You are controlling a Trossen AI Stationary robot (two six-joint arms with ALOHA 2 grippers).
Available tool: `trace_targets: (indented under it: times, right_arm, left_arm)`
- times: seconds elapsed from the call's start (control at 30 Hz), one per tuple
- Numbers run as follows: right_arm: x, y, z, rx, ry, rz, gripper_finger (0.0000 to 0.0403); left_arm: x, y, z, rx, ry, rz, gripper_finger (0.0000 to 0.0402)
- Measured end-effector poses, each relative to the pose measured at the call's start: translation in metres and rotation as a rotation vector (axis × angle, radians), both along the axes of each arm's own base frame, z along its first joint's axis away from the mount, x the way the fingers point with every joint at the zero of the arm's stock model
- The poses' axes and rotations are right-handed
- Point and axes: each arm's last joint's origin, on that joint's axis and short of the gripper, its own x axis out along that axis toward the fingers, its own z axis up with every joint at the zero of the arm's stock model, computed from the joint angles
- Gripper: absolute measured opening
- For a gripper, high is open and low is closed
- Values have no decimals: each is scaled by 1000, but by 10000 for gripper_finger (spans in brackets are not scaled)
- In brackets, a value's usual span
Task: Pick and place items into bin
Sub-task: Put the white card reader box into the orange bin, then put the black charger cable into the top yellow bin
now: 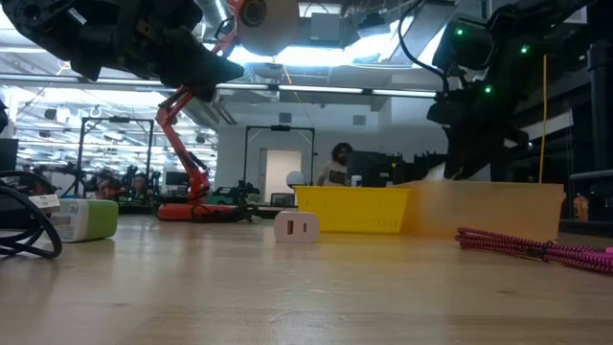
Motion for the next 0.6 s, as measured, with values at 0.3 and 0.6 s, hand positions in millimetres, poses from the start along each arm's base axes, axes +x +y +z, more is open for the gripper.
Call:
trace_targets:
  times: [0.3, 0.6]
  right_arm:
    - [-1, 3, -1, 82, -1, 37, 177]
    - [5, 1, 12, -45, -83, 140, 177]
  left_arm:
    - [0, 0, 0, -22, 2, 4, 4]
    - [0, 0, 0, -21, 5, 13, 5]
